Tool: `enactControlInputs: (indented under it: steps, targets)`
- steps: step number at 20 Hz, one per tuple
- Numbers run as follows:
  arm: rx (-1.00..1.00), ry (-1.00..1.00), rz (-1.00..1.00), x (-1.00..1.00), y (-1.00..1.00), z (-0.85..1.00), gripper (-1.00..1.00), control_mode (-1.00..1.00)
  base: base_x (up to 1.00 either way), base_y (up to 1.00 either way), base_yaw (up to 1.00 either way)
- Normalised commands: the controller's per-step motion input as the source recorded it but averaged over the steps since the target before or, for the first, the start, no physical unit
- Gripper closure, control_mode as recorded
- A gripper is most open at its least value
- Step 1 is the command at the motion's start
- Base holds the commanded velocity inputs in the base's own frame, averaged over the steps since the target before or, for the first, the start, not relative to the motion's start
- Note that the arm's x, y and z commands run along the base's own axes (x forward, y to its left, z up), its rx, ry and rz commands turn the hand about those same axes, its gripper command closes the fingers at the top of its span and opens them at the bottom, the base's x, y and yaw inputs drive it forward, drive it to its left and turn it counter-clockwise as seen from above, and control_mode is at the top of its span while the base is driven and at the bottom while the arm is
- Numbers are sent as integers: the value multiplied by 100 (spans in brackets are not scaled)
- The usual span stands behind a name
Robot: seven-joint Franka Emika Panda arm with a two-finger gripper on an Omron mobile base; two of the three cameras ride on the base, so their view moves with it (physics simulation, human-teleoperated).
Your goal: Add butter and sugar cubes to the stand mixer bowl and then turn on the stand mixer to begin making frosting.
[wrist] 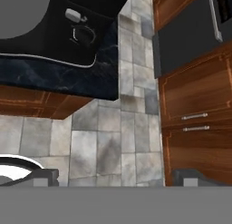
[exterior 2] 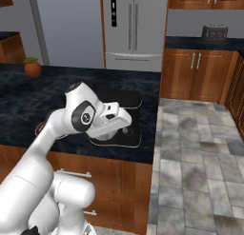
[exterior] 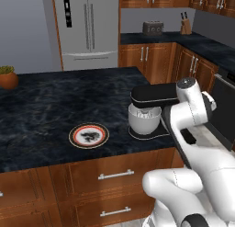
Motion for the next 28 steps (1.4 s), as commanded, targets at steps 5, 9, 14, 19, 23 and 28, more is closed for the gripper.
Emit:
enactControlInputs:
  steps: [5,9,14,19,23,28]
  targets:
    - [8,3,0,23,0,-30,-100,-100,0,0,0]
    - [11,0,0,29,0,-28,-100,-100,0,0,0]
    - [11,0,0,30,0,-27,-100,-100,0,0,0]
    - [5,0,0,35,0,-5,-100,-100,0,0,0]
    - [0,-1,0,31,4,-14,-100,-100,0,0,0]
    - [0,-4,0,3,1,-36,-100,-100,0,0,0]
